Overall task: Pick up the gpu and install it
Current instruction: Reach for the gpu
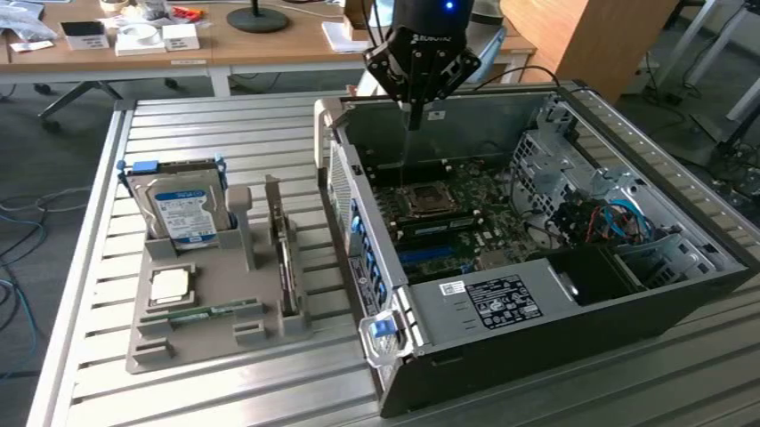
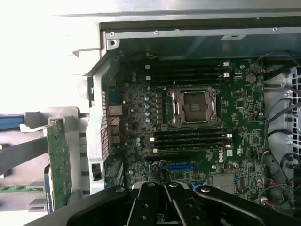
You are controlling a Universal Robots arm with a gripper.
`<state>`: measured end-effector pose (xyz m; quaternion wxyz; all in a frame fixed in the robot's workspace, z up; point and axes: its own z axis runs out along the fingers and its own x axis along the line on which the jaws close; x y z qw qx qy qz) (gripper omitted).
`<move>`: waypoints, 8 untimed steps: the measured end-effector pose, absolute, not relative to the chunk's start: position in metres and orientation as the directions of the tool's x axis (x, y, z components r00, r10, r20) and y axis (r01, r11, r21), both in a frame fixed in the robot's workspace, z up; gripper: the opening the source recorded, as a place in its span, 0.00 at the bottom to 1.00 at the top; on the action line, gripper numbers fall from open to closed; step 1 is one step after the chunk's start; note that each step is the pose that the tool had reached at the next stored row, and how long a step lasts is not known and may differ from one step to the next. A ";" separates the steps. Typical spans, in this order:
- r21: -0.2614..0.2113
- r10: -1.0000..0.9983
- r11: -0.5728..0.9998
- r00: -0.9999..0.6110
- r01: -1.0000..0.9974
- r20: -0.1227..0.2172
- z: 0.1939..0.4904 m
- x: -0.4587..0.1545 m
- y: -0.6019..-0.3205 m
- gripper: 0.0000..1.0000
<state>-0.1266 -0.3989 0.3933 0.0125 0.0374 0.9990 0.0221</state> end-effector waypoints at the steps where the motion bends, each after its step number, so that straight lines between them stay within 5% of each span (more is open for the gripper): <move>1: 0.045 0.075 0.996 -0.997 0.074 -0.023 0.393 -0.128 -0.399 0.11; 8: 0.045 0.075 0.996 -0.997 0.074 -0.023 0.393 -0.136 -0.399 0.11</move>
